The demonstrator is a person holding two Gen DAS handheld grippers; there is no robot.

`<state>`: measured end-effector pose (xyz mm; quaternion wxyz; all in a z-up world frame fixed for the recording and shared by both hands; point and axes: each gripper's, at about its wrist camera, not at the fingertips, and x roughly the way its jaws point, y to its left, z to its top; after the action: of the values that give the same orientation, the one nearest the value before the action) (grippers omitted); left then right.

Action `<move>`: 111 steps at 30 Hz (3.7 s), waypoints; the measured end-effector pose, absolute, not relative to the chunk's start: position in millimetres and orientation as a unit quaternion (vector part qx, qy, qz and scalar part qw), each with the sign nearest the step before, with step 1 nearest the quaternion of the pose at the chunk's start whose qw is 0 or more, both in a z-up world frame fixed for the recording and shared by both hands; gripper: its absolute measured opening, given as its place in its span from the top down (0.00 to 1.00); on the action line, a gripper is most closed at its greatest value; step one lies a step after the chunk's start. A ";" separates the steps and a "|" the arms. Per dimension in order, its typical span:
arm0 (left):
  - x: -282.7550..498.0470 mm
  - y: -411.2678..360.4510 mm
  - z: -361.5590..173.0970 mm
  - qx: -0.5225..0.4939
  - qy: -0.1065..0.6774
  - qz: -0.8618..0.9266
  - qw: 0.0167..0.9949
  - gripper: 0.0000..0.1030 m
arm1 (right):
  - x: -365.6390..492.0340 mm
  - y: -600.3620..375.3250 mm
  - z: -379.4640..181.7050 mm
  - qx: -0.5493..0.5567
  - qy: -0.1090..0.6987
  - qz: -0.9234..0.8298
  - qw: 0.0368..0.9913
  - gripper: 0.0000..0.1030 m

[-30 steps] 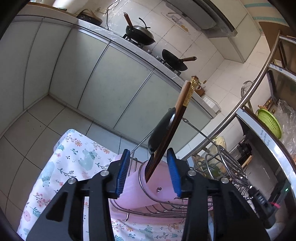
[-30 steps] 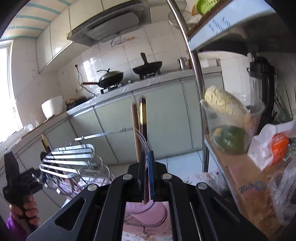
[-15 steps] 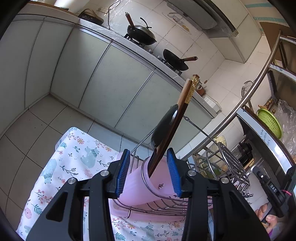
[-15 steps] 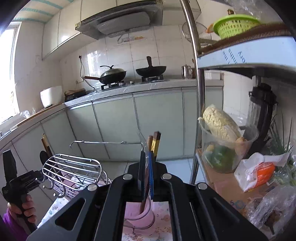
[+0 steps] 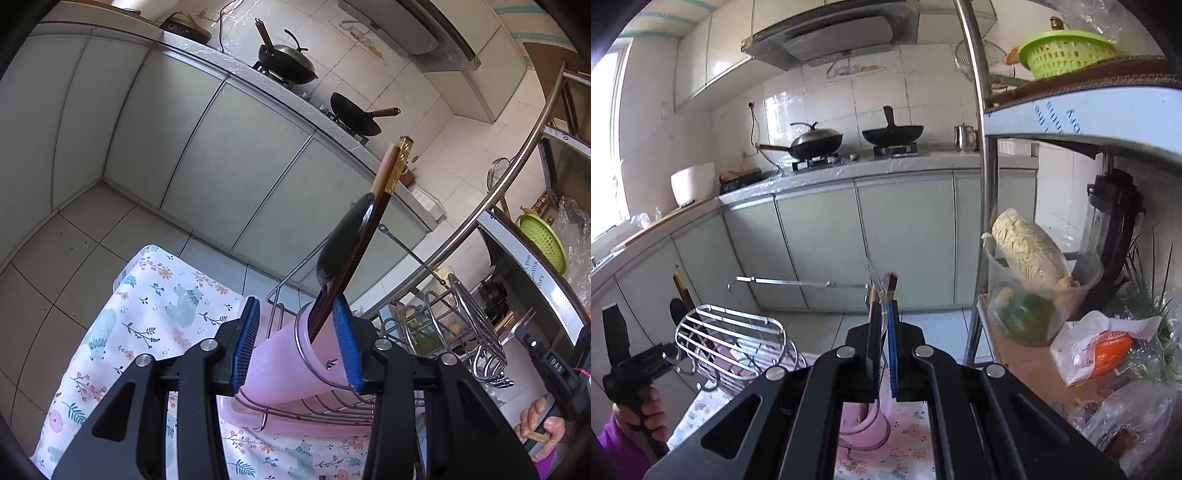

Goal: Organize utensils
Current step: 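Open the left gripper to drop the spoon into the pink cup while the right releases the fork there, then lower both open grippers to the dark chopsticks on the tablecloth, then grasp a dark chopstick with the left gripper while the right grasps another, then lift both dark chopsticks and drop them into the pink cup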

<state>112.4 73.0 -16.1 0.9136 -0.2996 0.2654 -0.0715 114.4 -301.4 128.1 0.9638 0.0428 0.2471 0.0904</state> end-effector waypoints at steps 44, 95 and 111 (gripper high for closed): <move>23.5 -7.9 -45.7 -0.095 0.396 -0.125 0.905 0.53 | 32.1 -252.5 -1.2 0.124 0.385 0.164 0.900 0.61; 86.5 5.8 -79.0 -0.113 0.523 -0.163 0.829 0.95 | 101.5 -186.1 -110.4 0.163 0.603 0.192 0.757 0.71; 57.9 43.3 -35.1 -0.160 0.445 -0.151 0.868 0.95 | 81.9 -188.7 -79.1 0.174 0.531 0.206 0.803 0.94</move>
<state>57.9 43.3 -35.1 0.8679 -0.1604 0.4451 -0.1513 81.9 -188.7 -79.1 0.8031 0.1743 0.5313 0.2058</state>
